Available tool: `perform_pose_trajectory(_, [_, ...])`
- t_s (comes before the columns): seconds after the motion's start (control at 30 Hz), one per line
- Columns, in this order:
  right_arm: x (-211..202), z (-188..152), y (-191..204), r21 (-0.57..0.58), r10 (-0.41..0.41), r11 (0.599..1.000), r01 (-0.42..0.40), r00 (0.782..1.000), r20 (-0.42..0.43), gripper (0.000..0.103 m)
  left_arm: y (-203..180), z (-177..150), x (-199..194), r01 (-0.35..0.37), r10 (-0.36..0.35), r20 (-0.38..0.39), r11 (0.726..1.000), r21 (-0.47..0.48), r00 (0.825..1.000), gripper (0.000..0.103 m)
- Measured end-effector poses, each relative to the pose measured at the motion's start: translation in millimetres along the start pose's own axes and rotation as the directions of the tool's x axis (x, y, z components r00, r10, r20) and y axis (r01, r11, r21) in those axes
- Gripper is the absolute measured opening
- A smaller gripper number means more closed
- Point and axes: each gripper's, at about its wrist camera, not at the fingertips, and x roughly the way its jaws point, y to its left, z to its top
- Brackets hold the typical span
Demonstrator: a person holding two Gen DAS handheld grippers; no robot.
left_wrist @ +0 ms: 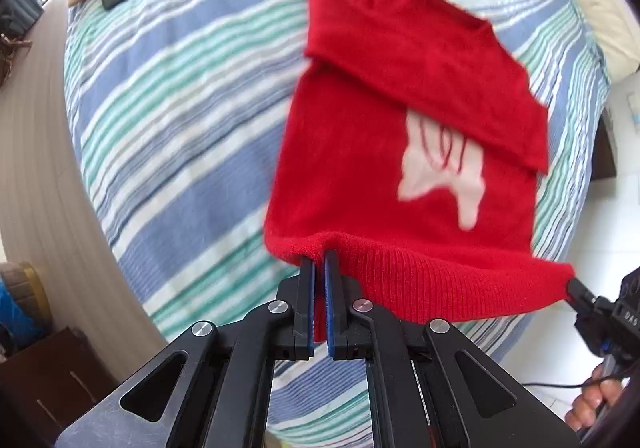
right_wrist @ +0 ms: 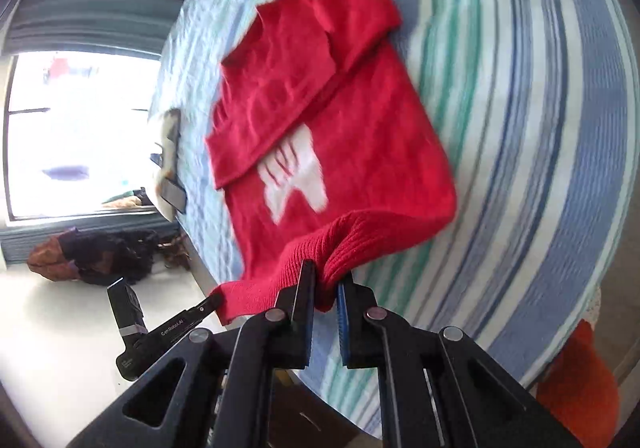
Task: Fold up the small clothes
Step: 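Grasp the sweater hem with both tools, then lift the hem with both tools and fold it onto the collar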
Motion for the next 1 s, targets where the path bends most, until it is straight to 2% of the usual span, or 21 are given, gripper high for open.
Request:
perform_pose_trajectory(0.13, [5,76,31,-0.055,0.034,0.998,-0.031,0.997,0.070,0.010,-22,96,-12,0.041,-0.037,0.090,0.998,-0.052,0.995,0.002])
perform_pose_trajectory(0.23, [22,140,47,-0.096,0.045,0.995,-0.034,0.993,0.113,0.010,-48,168,10,-0.012,0.016,0.122,0.999,-0.033,0.992,0.002])
perform_pose_trajectory(0.3, [41,179,50,-0.104,0.061,0.993,-0.047,0.990,0.127,0.010,-62,199,31,-0.069,0.072,0.140,0.997,-0.024,0.987,0.004])
perform_pose_trajectory(0.33, [52,197,50,-0.108,0.067,0.993,-0.054,0.990,0.122,0.013,-63,214,41,-0.096,0.100,0.145,0.995,-0.037,0.984,0.013])
perform_pose_trajectory(0.37, [62,212,50,-0.117,0.044,0.993,-0.030,0.992,0.118,0.019,-64,225,53,-0.124,0.132,0.134,0.990,-0.064,0.982,0.016])
perform_pose_trajectory(0.4, [69,223,48,-0.127,-0.001,0.992,0.018,0.991,0.130,0.025,-60,233,64,-0.159,0.169,0.110,0.983,-0.097,0.979,0.031])
perform_pose_trajectory(0.43, [75,233,47,-0.133,-0.027,0.990,0.045,0.990,0.137,0.041,-54,237,71,-0.173,0.185,0.095,0.977,-0.127,0.978,0.046])
perform_pose_trajectory(0.47, [79,238,45,-0.142,-0.027,0.989,0.047,0.990,0.137,0.047,-48,235,74,-0.176,0.192,0.096,0.973,-0.151,0.977,0.048])
perform_pose_trajectory(0.5, [79,240,46,-0.165,-0.027,0.985,0.049,0.991,0.132,0.047,-44,231,75,-0.168,0.188,0.110,0.971,-0.168,0.976,0.049])
perform_pose_trajectory(0.57, [76,234,50,-0.264,-0.019,0.963,0.044,0.995,0.098,0.047,-40,215,72,-0.142,0.166,0.137,0.975,-0.170,0.977,0.056])
perform_pose_trajectory(0.6, [79,225,54,-0.324,-0.020,0.945,0.043,0.997,0.073,0.047,-40,201,70,-0.143,0.167,0.146,0.976,-0.165,0.975,0.064])
perform_pose_trajectory(0.63, [83,214,57,-0.375,-0.045,0.925,0.056,0.998,0.039,0.047,-38,183,67,-0.150,0.175,0.150,0.975,-0.164,0.973,0.072])
perform_pose_trajectory(0.67, [87,203,55,-0.412,-0.083,0.908,0.078,0.997,0.007,0.047,-37,166,66,-0.163,0.187,0.145,0.973,-0.164,0.972,0.074])
perform_pose_trajectory(0.77, [75,170,40,-0.496,-0.185,0.857,0.140,0.982,-0.042,0.047,-33,100,59,-0.233,0.251,0.093,0.958,-0.167,0.963,0.075])
perform_pose_trajectory(0.87, [32,142,19,-0.571,-0.290,0.787,0.235,0.957,-0.005,0.052,-27,17,40,-0.349,0.360,0.028,0.918,-0.187,0.932,0.075])
perform_pose_trajectory(0.93, [6,132,-1,-0.581,-0.368,0.758,0.295,0.930,-0.008,0.054,-18,-42,22,-0.396,0.399,-0.045,0.882,-0.255,0.916,0.076])
perform_pose_trajectory(0.97, [-3,126,-6,-0.592,-0.402,0.744,0.312,0.916,-0.022,0.054,-10,-72,12,-0.418,0.411,-0.092,0.853,-0.314,0.907,0.078])
perform_pose_trajectory(1.0, [-9,121,-8,-0.611,-0.434,0.721,0.325,0.900,-0.033,0.054,3,-103,1,-0.447,0.425,-0.147,0.808,-0.384,0.893,0.079])
